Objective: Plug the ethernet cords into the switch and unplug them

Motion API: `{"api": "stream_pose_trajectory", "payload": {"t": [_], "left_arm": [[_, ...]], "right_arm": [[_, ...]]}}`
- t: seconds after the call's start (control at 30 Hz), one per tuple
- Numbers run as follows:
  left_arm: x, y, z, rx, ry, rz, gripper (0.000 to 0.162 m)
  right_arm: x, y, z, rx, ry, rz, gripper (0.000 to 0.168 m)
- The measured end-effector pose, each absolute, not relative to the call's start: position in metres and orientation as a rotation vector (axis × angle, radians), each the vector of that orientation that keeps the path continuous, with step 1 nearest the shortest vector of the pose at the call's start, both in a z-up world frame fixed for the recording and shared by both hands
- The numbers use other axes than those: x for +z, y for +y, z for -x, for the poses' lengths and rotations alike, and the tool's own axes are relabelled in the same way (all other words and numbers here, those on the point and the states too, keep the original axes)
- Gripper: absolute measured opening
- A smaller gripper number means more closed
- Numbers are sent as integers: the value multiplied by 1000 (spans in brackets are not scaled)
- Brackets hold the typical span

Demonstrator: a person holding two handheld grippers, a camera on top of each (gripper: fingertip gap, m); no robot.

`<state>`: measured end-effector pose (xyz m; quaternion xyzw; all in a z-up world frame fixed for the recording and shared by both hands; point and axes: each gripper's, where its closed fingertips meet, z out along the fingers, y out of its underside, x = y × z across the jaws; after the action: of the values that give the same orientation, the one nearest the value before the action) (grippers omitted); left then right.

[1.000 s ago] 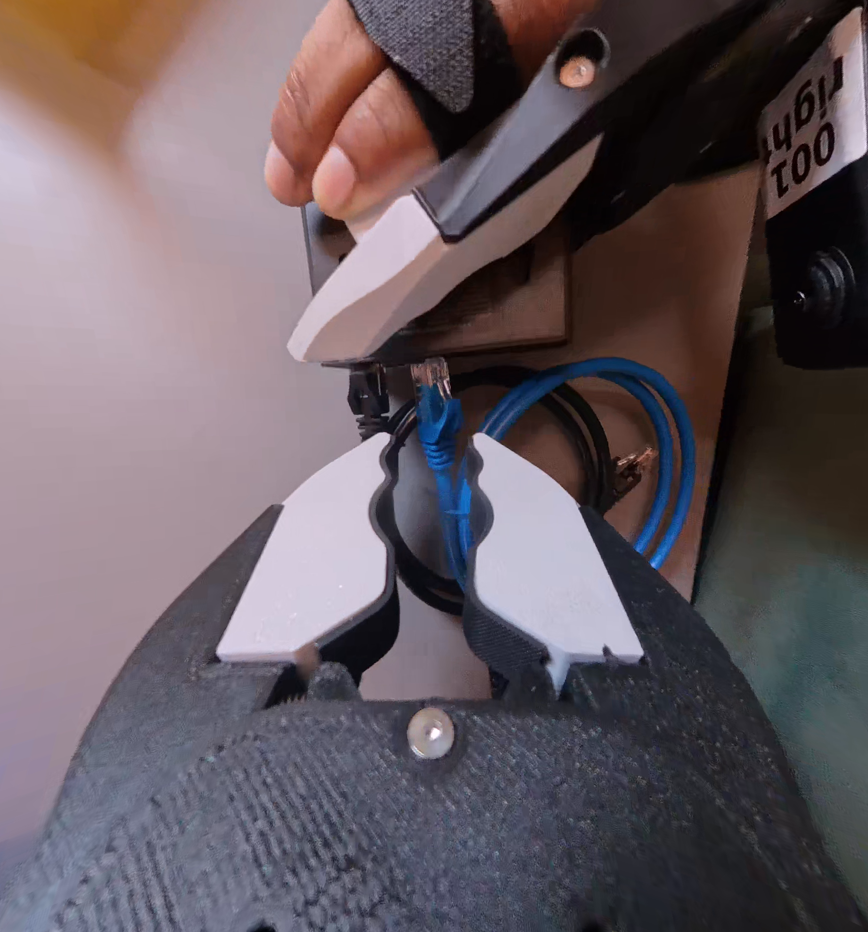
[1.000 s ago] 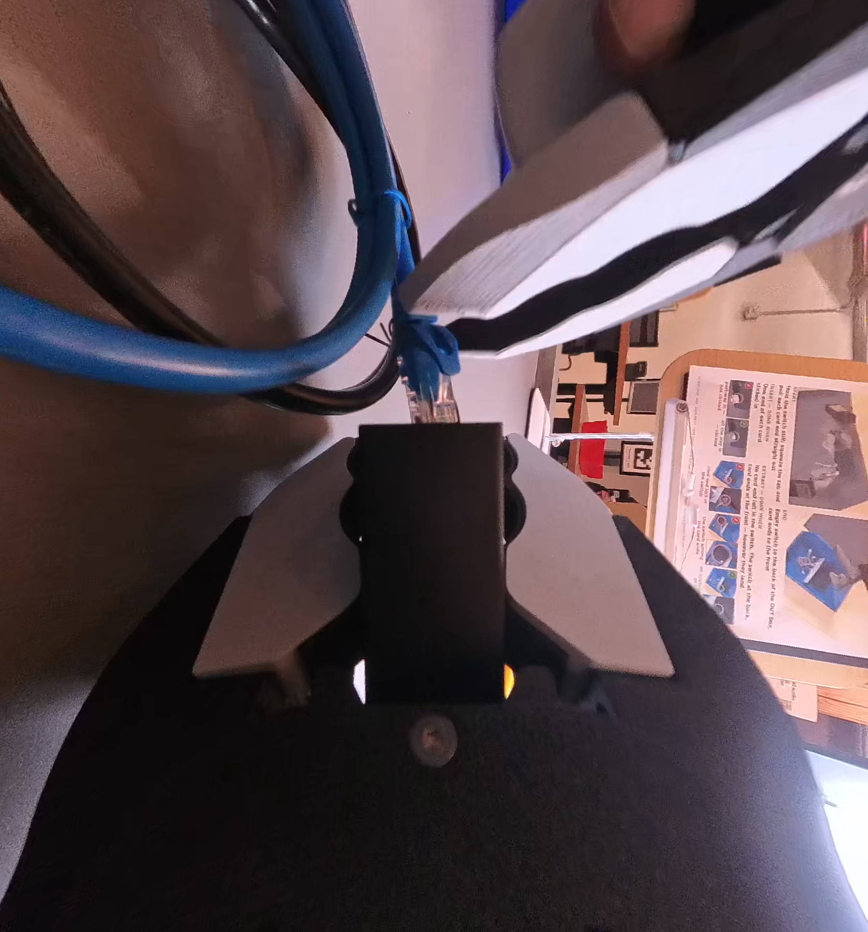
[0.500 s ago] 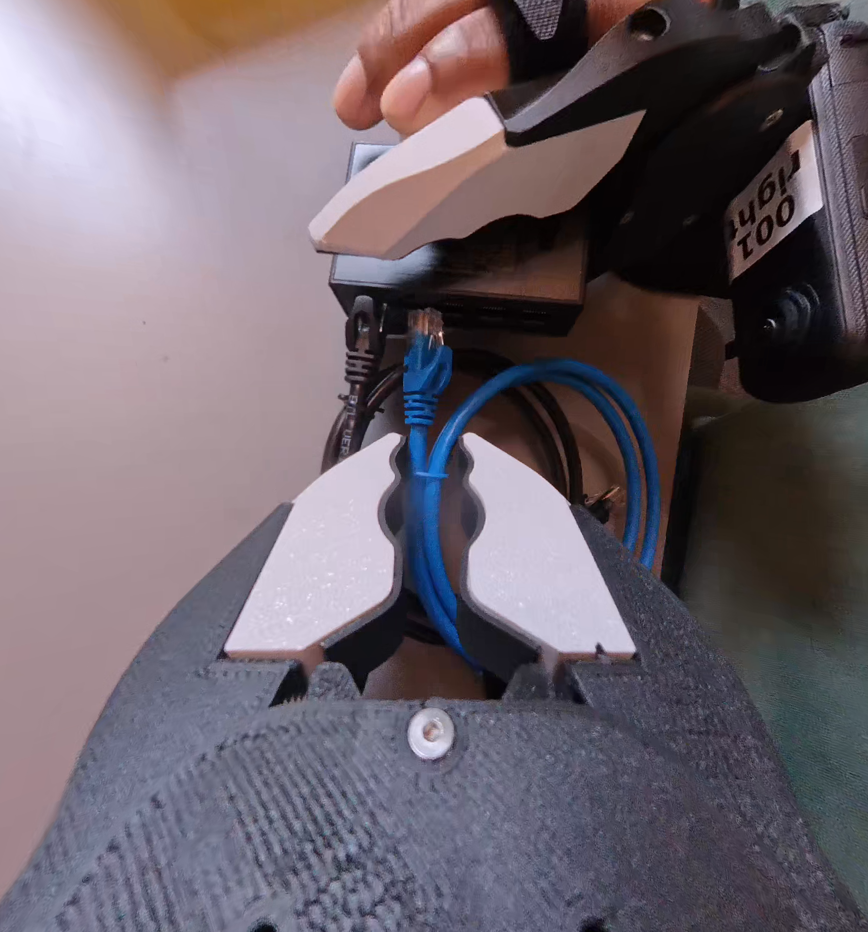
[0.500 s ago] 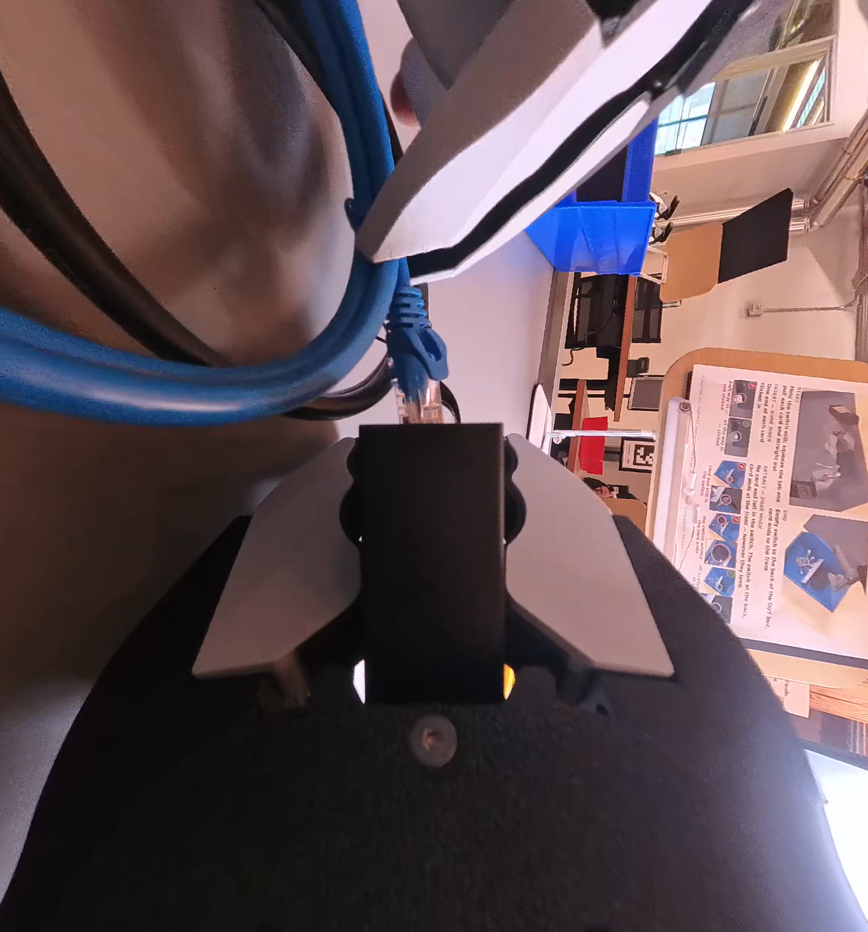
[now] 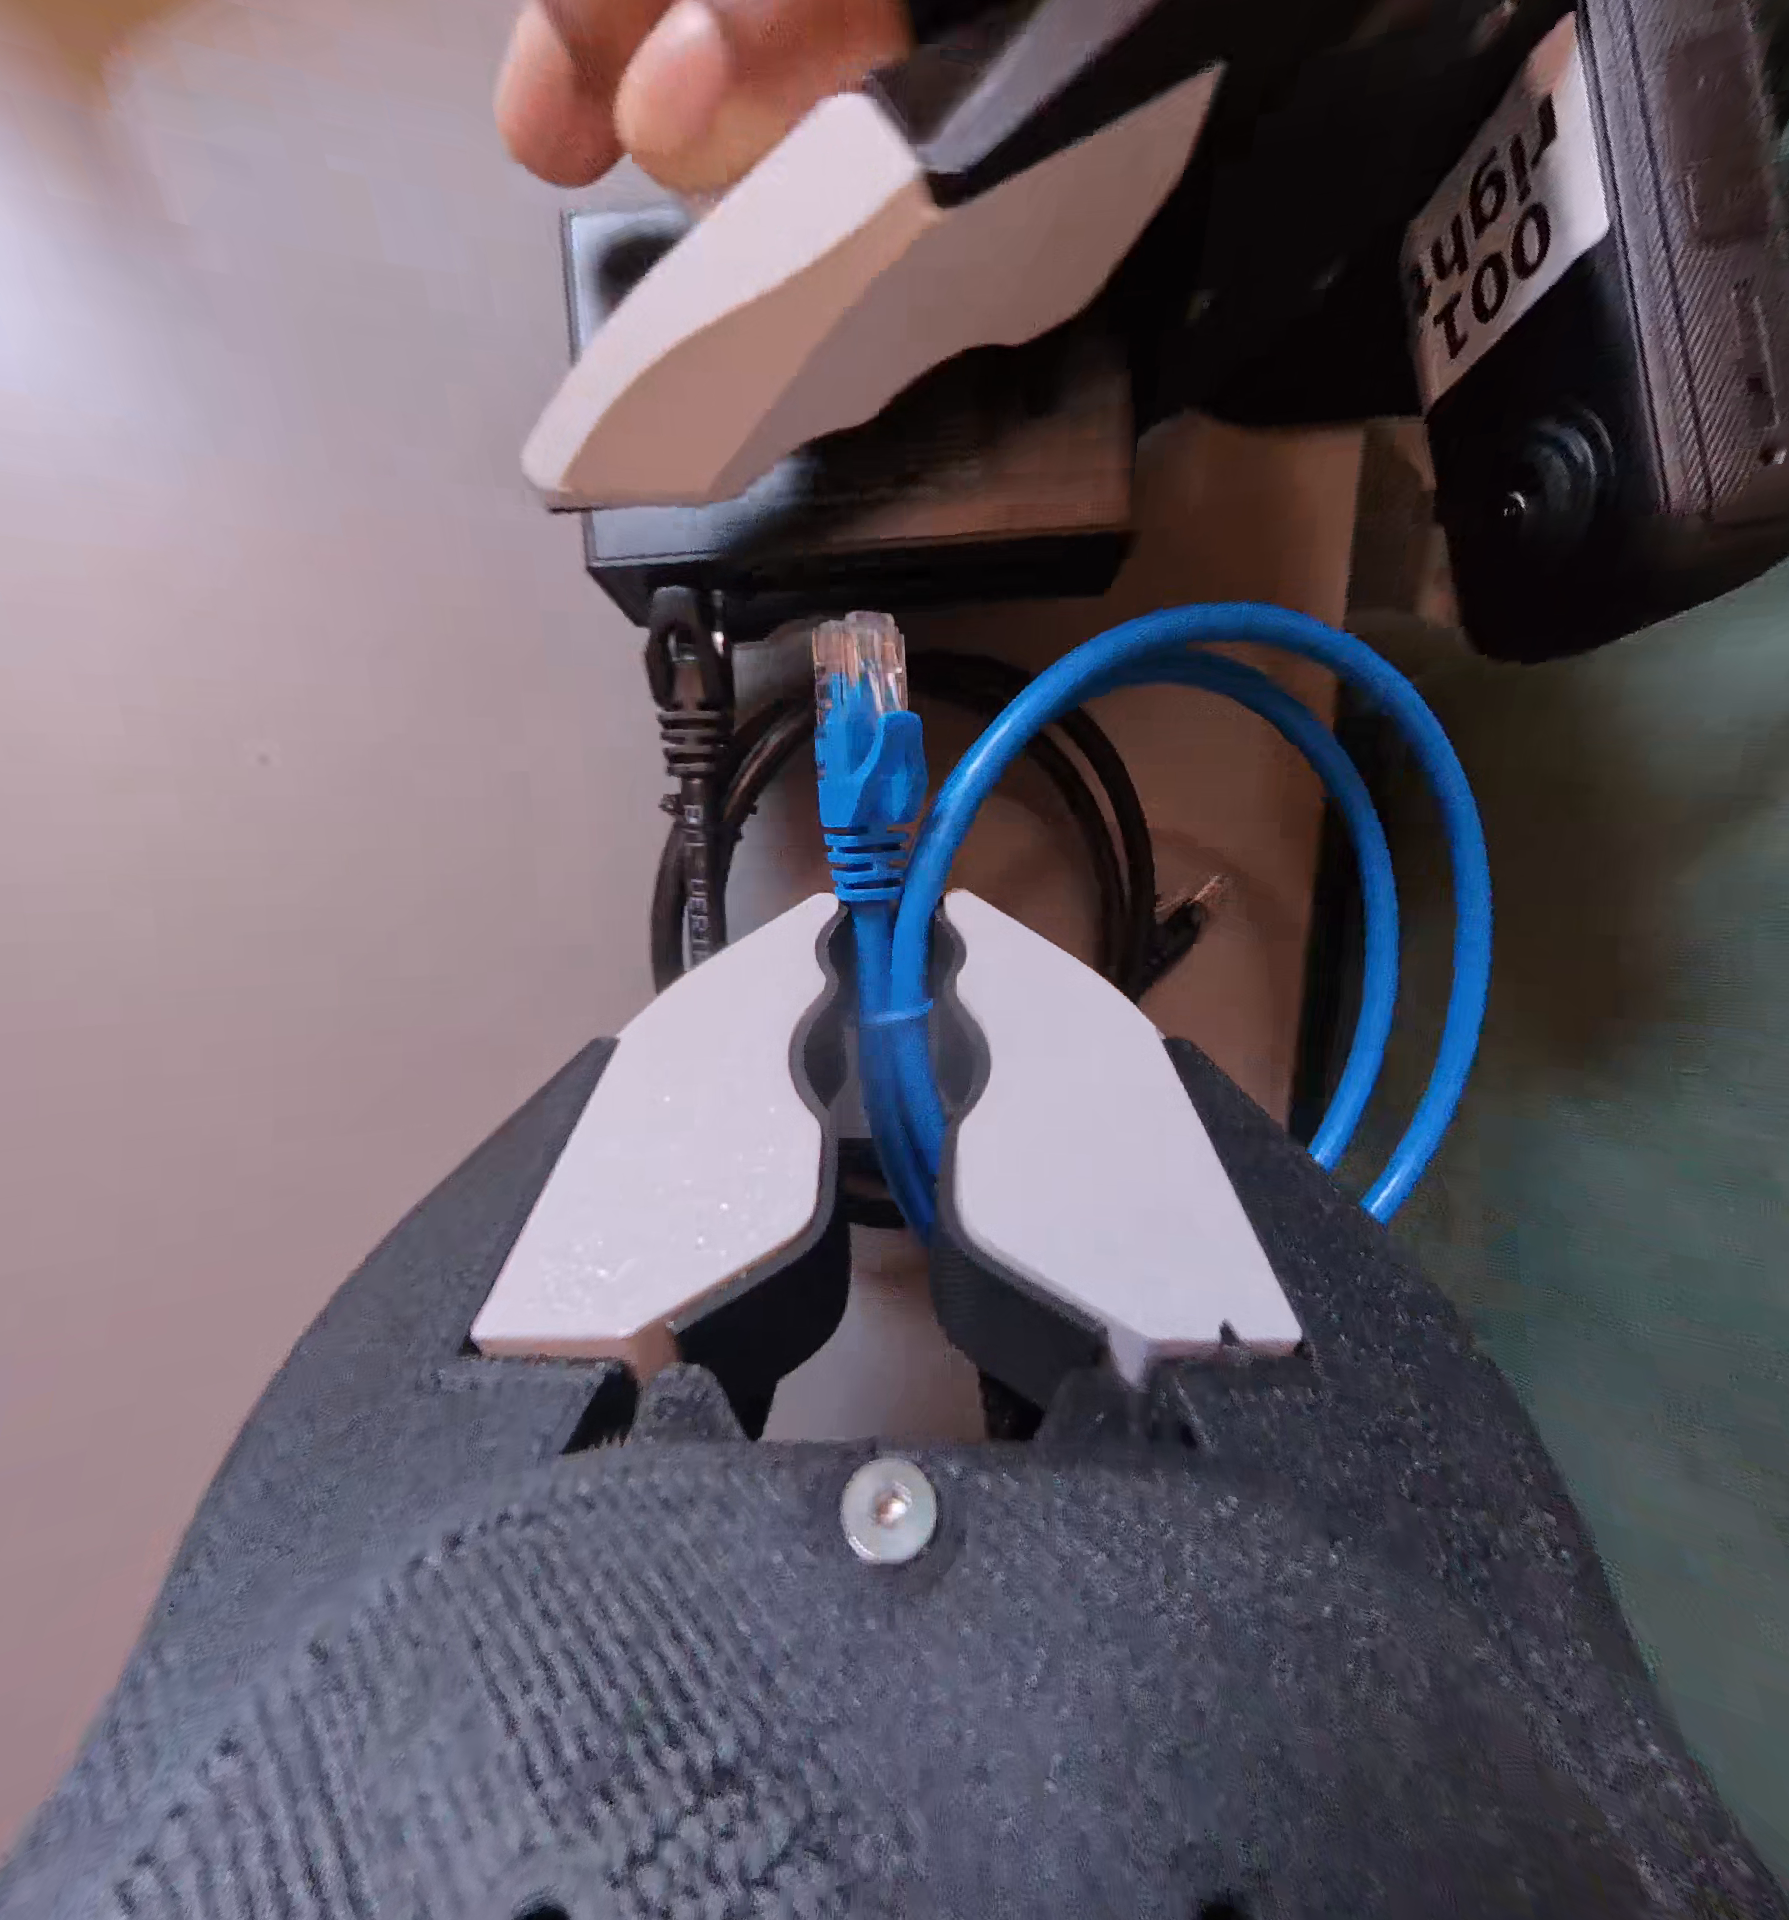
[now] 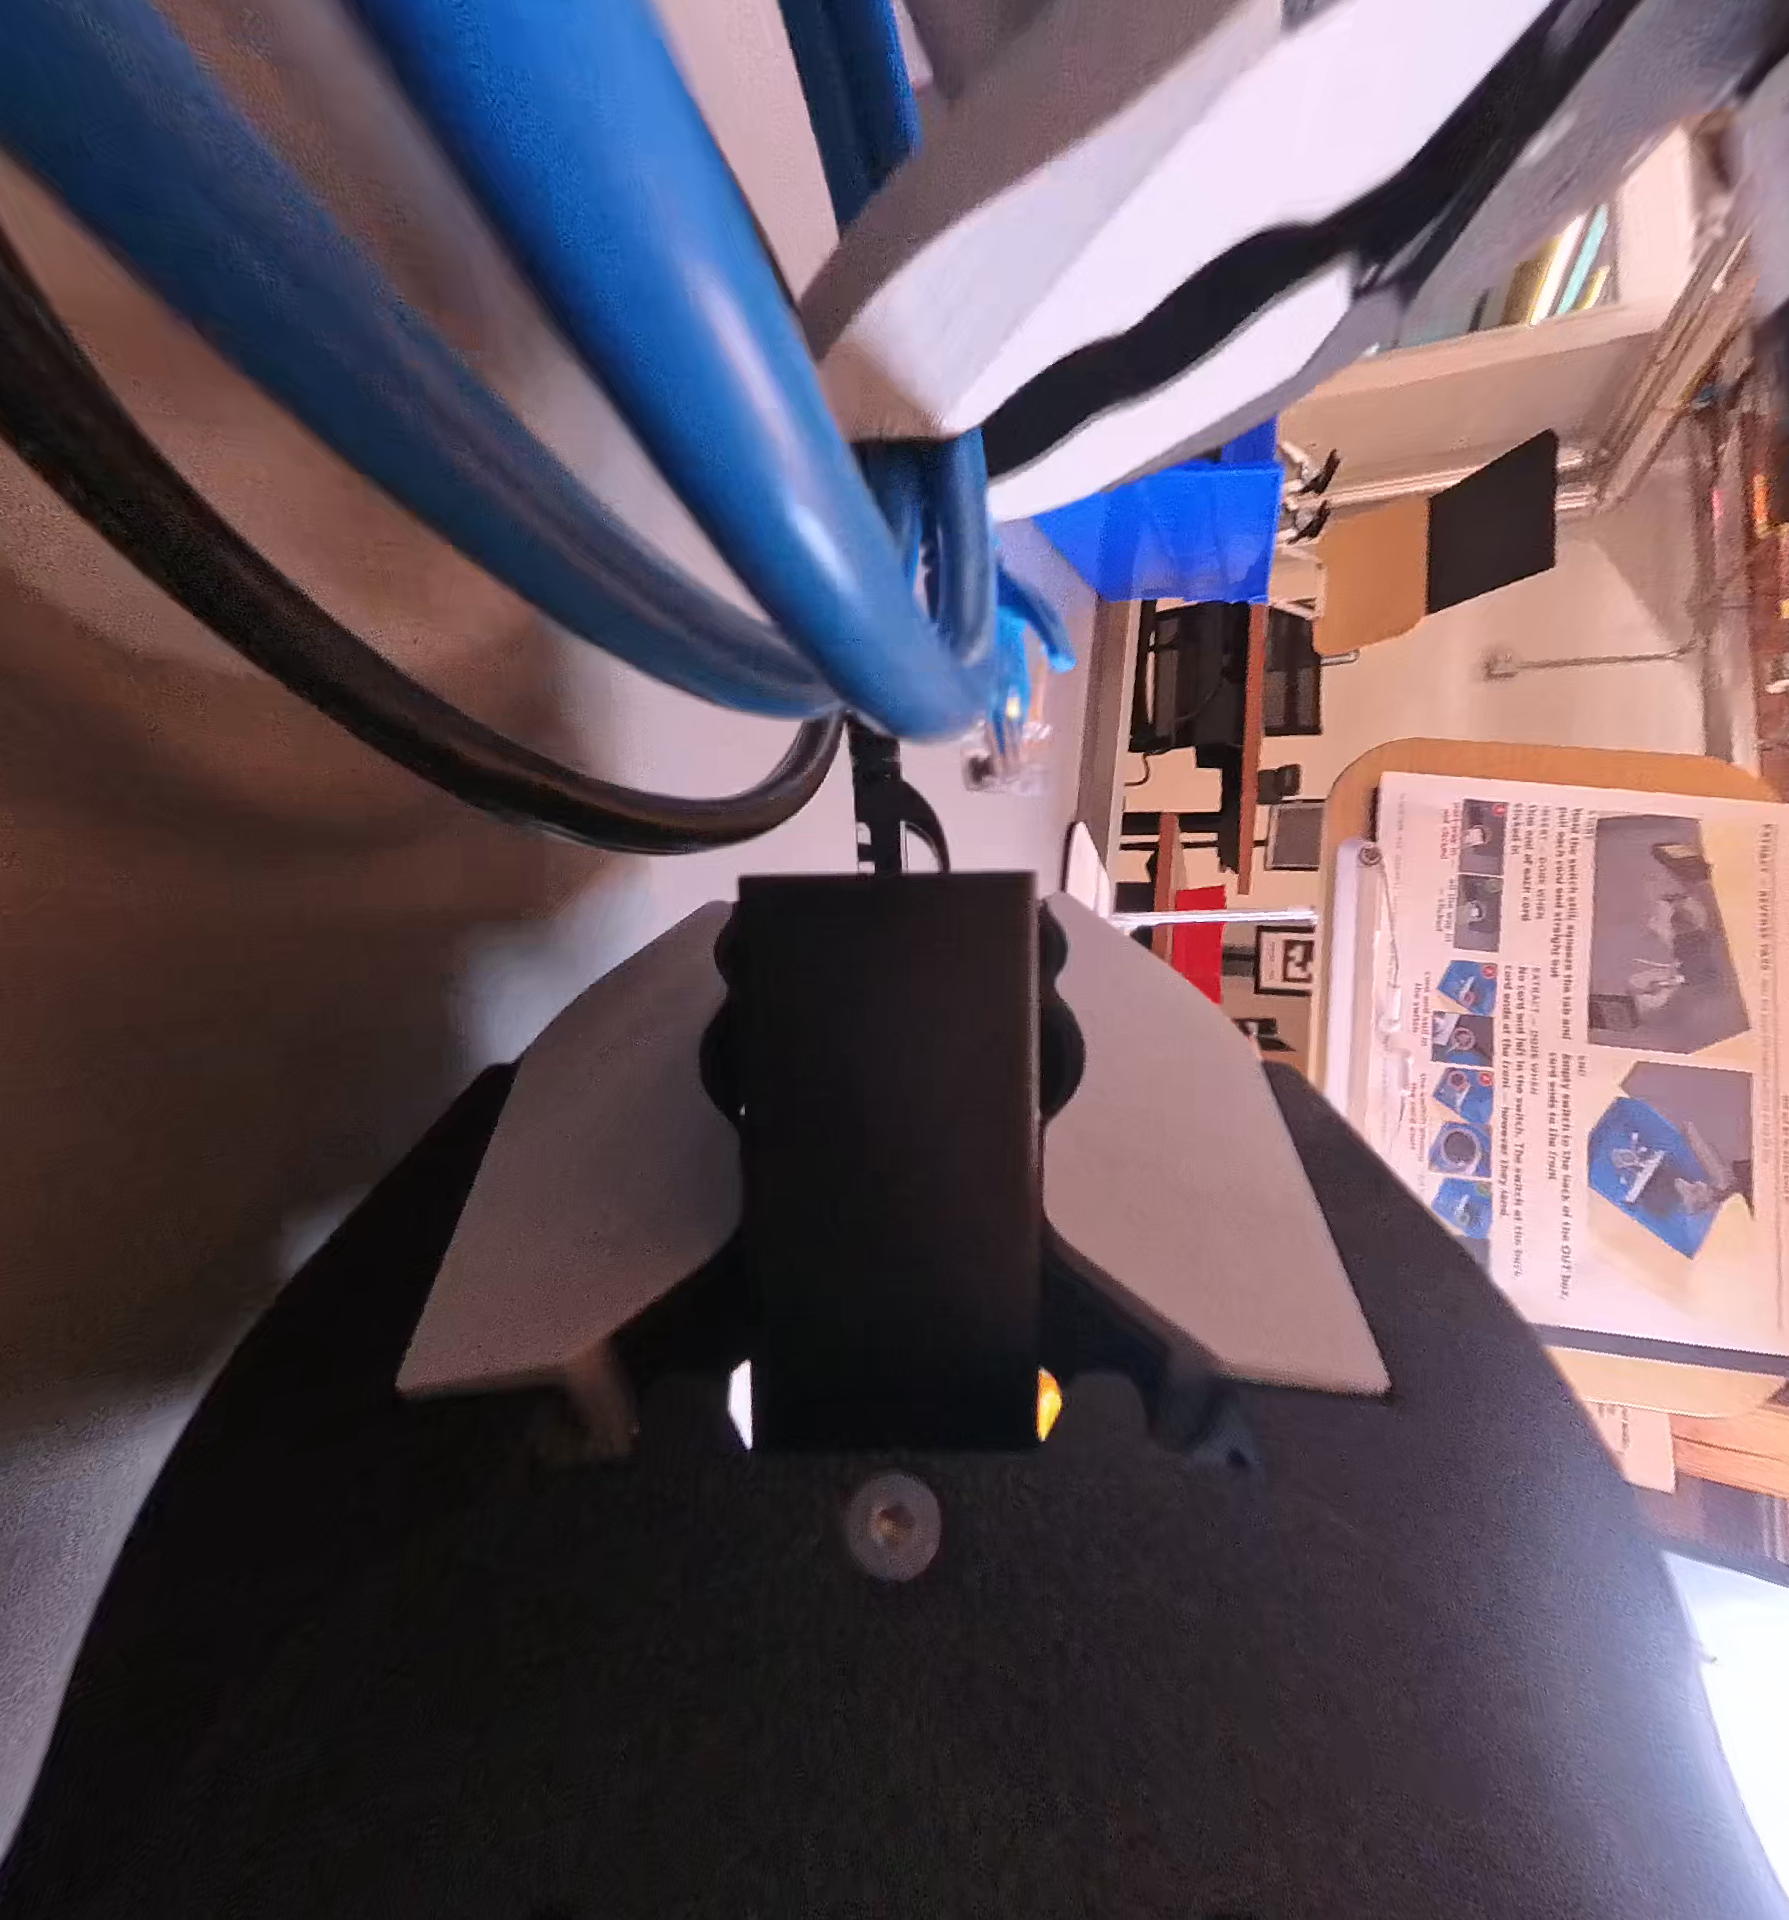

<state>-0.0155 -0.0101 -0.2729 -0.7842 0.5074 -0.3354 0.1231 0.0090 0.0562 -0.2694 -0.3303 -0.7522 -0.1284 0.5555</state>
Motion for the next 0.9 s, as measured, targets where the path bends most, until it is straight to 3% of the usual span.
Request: {"api": "stream_pose_trajectory", "payload": {"t": [0.03, 0.7, 0.9], "left_arm": [[-273, -11, 15, -1028, 1491, 2321, 13], [-267, -22, 8, -1471, 1441, 2545, 13], [-270, -18, 10, -1437, 1380, 2577, 13]], "right_arm": [[-267, 55, -8, -299, -1764, 772, 52], [-263, 45, -6, -319, -1741, 676, 51], [-264, 41, -5, -326, -1748, 658, 51]]}}
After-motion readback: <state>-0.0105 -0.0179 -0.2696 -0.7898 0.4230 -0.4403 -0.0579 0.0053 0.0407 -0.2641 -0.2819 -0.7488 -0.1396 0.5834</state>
